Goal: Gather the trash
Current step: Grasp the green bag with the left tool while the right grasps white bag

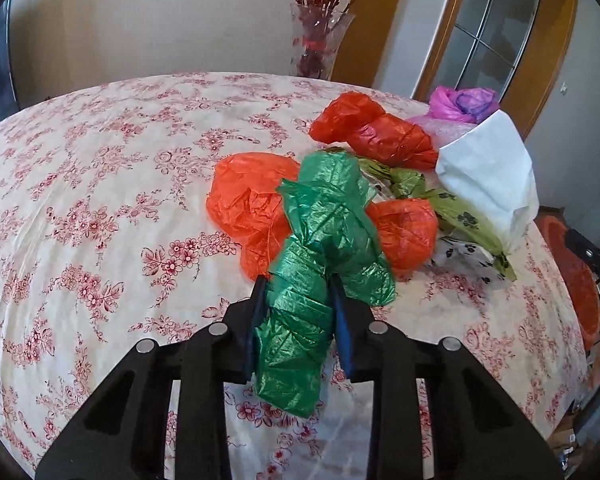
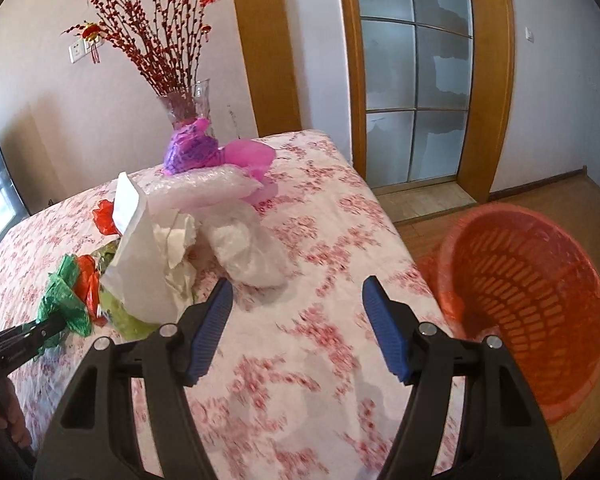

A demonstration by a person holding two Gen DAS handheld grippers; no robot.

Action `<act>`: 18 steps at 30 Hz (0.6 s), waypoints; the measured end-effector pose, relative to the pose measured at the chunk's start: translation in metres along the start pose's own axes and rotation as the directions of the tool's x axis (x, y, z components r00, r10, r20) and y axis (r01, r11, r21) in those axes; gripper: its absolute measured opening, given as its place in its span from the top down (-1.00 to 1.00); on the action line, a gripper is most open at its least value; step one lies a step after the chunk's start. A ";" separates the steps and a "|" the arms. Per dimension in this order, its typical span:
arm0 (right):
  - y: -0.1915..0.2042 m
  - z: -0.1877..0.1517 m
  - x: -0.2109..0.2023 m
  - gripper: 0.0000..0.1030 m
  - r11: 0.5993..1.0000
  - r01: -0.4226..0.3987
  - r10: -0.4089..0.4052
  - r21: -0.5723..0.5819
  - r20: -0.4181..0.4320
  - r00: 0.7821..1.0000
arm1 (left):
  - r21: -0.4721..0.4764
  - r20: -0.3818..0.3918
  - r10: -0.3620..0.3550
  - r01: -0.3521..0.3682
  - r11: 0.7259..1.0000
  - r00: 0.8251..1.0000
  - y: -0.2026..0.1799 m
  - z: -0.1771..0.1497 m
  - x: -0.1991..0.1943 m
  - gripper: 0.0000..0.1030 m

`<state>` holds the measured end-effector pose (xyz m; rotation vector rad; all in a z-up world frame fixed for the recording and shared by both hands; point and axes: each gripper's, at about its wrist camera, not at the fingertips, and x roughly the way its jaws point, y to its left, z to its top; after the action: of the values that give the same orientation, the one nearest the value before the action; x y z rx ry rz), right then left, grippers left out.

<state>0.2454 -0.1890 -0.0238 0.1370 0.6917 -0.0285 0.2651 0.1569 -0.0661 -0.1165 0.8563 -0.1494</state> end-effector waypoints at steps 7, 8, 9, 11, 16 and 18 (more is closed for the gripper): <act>0.023 0.019 0.041 -0.25 0.998 -0.065 0.065 0.003 -0.048 0.997 | -0.016 0.048 0.004 -0.003 1.000 0.999 0.008 0.005 -0.021 0.42; 0.027 0.021 0.049 -0.24 0.998 -0.069 0.068 -0.004 -0.057 0.996 | -0.017 0.054 0.005 -0.004 1.000 0.999 0.009 0.005 -0.023 0.42; 0.031 0.023 0.057 -0.24 0.998 -0.067 0.067 -0.010 -0.064 0.996 | -0.019 0.061 0.005 -0.004 1.000 0.998 0.010 0.007 -0.025 0.42; 0.036 0.025 0.068 -0.23 0.998 -0.061 0.059 -0.014 -0.080 0.995 | -0.024 0.069 0.006 -0.004 1.000 0.998 0.012 0.011 -0.027 0.42; 0.043 0.030 0.097 -0.09 0.998 -0.058 0.056 -0.008 -0.142 0.988 | -0.032 0.083 0.004 -0.002 0.999 0.996 0.014 0.016 -0.030 0.42; 0.046 0.030 0.103 0.09 0.998 -0.055 0.051 -0.019 -0.160 0.986 | -0.028 0.086 0.002 0.001 1.000 0.996 0.013 0.018 -0.029 0.42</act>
<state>0.3470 -0.1459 -0.0610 0.1361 0.8480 0.0419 0.2611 0.1757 -0.0346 -0.1480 0.7723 -0.1309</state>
